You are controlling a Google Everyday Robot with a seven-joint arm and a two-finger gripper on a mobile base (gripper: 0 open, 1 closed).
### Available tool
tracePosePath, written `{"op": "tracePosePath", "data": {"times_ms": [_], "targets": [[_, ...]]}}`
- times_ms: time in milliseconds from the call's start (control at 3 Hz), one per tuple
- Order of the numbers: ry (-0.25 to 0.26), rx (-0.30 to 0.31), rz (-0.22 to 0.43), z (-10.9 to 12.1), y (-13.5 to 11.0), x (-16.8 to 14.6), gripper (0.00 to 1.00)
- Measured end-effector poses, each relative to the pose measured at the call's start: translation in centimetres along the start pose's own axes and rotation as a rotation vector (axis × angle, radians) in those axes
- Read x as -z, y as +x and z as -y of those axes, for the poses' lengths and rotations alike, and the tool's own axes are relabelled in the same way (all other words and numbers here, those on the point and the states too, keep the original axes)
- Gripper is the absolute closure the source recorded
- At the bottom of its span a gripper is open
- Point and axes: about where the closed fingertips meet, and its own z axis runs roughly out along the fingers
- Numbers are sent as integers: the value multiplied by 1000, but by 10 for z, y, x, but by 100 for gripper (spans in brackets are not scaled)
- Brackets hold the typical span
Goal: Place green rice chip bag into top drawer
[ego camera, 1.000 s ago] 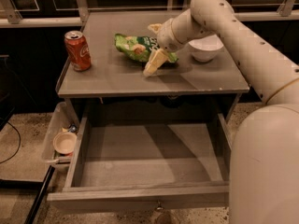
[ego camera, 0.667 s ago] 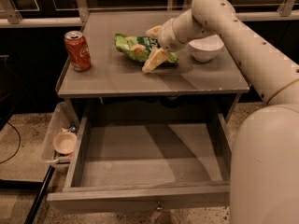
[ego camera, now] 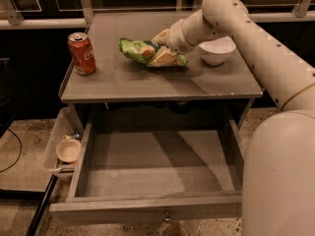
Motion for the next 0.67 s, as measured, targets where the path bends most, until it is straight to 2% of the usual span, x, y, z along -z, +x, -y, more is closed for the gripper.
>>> {"op": "tracePosePath", "data": {"times_ms": [333, 667], "targets": [[0, 0, 0, 0, 0, 0, 88], [-13, 12, -5, -4, -4, -3, 100]]}}
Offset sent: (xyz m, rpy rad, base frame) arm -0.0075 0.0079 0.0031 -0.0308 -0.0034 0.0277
